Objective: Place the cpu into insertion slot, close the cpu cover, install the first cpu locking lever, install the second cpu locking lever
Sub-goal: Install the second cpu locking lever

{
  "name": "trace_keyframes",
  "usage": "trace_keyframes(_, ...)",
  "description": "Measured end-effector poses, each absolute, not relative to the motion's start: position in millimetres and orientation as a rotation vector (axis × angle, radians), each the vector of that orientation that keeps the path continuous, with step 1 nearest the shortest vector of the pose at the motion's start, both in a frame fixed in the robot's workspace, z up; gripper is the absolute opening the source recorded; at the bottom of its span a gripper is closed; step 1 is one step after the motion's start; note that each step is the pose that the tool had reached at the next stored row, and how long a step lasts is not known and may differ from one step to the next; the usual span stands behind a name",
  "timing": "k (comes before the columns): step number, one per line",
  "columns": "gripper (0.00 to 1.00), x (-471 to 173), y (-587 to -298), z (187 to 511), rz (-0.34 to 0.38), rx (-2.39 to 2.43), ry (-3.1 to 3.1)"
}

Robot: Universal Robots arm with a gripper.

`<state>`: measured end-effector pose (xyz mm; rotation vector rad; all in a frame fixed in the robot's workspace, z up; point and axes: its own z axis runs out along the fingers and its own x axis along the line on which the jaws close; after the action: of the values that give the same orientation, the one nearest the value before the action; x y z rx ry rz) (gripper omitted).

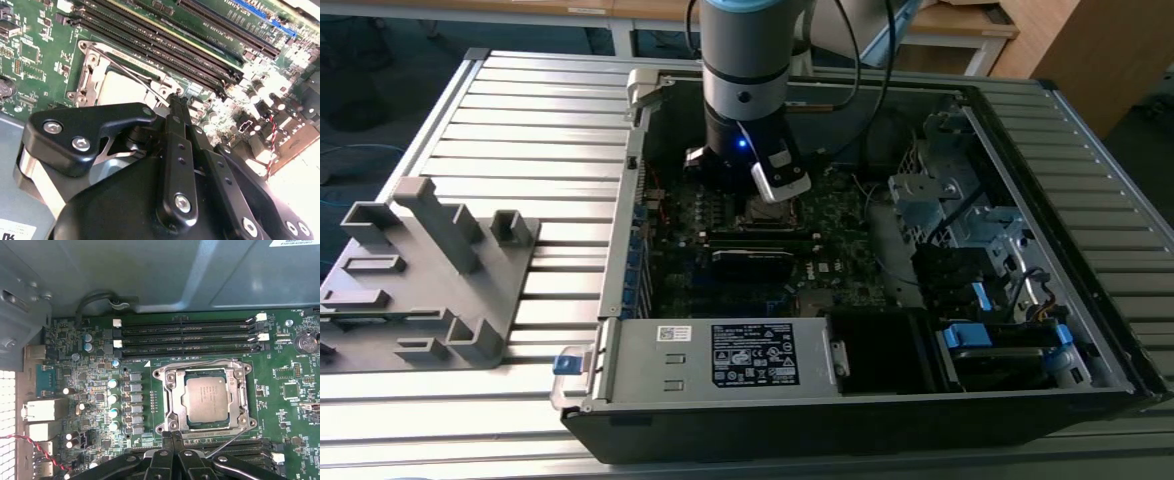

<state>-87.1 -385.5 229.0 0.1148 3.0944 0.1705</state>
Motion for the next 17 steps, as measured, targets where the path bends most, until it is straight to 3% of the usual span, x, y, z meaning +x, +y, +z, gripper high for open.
trace_keyframes(17,0.11,-87.1,-385.5,230.5,0.171,0.115,3.094)
